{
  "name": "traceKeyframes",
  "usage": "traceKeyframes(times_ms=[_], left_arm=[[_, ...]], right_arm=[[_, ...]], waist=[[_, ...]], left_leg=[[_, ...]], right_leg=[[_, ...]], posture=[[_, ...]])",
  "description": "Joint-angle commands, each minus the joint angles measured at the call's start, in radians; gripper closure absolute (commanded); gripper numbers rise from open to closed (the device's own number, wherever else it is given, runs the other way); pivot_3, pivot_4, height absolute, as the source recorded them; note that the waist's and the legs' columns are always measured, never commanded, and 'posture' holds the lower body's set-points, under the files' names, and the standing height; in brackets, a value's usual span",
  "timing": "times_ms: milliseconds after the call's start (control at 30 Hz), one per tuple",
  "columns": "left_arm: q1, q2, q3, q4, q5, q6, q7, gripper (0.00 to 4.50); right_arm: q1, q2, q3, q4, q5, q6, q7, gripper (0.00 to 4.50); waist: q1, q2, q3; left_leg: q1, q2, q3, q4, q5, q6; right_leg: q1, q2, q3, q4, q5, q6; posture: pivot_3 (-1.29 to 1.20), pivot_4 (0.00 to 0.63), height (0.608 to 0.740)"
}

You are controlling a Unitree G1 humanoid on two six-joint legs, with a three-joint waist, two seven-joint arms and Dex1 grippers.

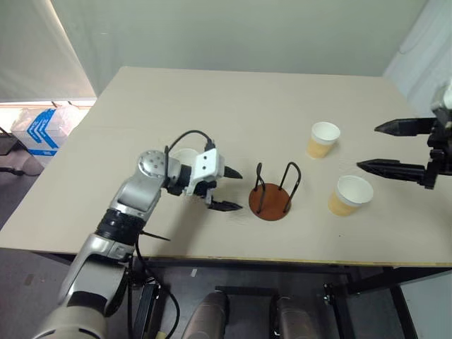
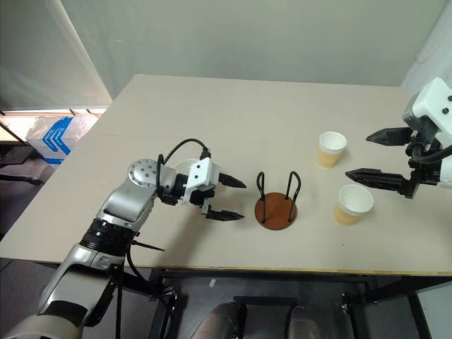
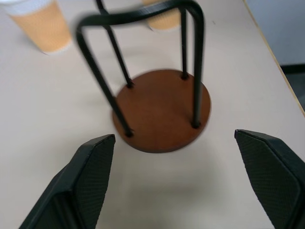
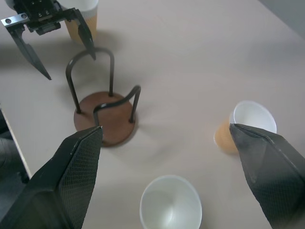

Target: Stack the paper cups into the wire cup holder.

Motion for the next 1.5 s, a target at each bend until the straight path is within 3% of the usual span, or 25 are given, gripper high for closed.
traceKeyframes(times_ms=[33, 133, 300, 500, 833, 1200, 1300, 1500], left_arm=[[-0.045, 0.005, 0.064, -0.045, -0.058, 0.046, 0.008, 0.04], [-0.082, 0.007, 0.11, -0.081, -0.122, 0.125, 0.012, 0.04], [-0.14, 0.028, 0.166, -0.081, -0.154, 0.179, 0.043, 0.04], [-0.138, 0.11, 0.21, -0.108, -0.182, 0.228, 0.034, 0.04], [-0.042, 0.195, 0.221, -0.243, -0.226, 0.304, 0.048, 0.04], [-0.017, 0.22, 0.233, -0.291, -0.238, 0.345, 0.086, 0.04], [-0.013, 0.224, 0.232, -0.287, -0.241, 0.35, 0.091, 0.0], [-0.014, 0.23, 0.239, -0.26, -0.254, 0.339, 0.083, 0.0]], right_arm=[[-0.081, 0.02, 0.079, 0.049, -0.053, -0.051, -0.003, 0.0], [-0.197, 0.072, 0.205, 0.129, -0.14, -0.1, -0.003, 0.0], [-0.342, 0.119, 0.448, 0.254, -0.414, -0.283, 0.058, 0.0], [-0.523, 0.305, 0.663, 0.534, -0.669, -0.442, 0.123, 0.0], [-0.742, 0.563, 0.752, 1.045, -0.904, -0.682, 0.154, 0.0], [-0.873, 0.71, 0.756, 1.498, -1.078, -0.89, 0.098, 0.0], [-0.879, 0.732, 0.745, 1.557, -1.104, -0.919, 0.069, 0.58], [-0.874, 0.778, 0.714, 1.595, -1.109, -0.933, 0.034, 2.7]], waist=[[-0.002, 0.0, 0.0], [-0.008, 0.0, 0.0], [-0.014, 0.0, 0.0], [-0.028, 0.0, 0.0], [-0.032, 0.0, 0.0], [-0.028, 0.001, 0.001], [-0.028, 0.001, 0.001], [-0.029, 0.001, 0.001]], left_leg=[[0.0, 0.0, 0.0, 0.0, 0.0, 0.0], [0.0, 0.0, 0.0, 0.0, 0.0, 0.0], [0.002, 0.001, 0.001, 0.0, 0.0, 0.001], [0.003, 0.003, 0.002, 0.0, 0.0, 0.001], [0.003, 0.007, 0.003, -0.002, 0.0, -0.002], [0.002, 0.007, 0.003, -0.003, -0.002, -0.006], [0.002, 0.008, 0.003, -0.004, -0.003, -0.008], [0.003, 0.009, 0.003, -0.004, -0.007, -0.015]], right_leg=[[0.0, 0.0, 0.0, 0.0, 0.0, 0.0], [0.0, 0.0, 0.0, 0.0, 0.001, 0.001], [0.0, -0.001, -0.001, 0.0, 0.007, 0.006], [-0.001, -0.001, -0.002, -0.001, 0.009, 0.002], [-0.005, 0.0, -0.004, 0.001, 0.009, -0.016], [-0.007, 0.0, -0.005, 0.001, 0.01, -0.022], [-0.008, 0.0, -0.005, 0.001, 0.01, -0.023], [-0.008, 0.001, -0.005, 0.002, 0.009, -0.023]], posture=[[0.0, 0.15, 0.74], [0.0, 0.15, 0.74], [0.0, 0.15, 0.74], [0.0, 0.15, 0.74], [0.0, 0.15, 0.74], [0.0, 0.15, 0.74], [0.0, 0.15, 0.74], [0.0, 0.15, 0.74]])
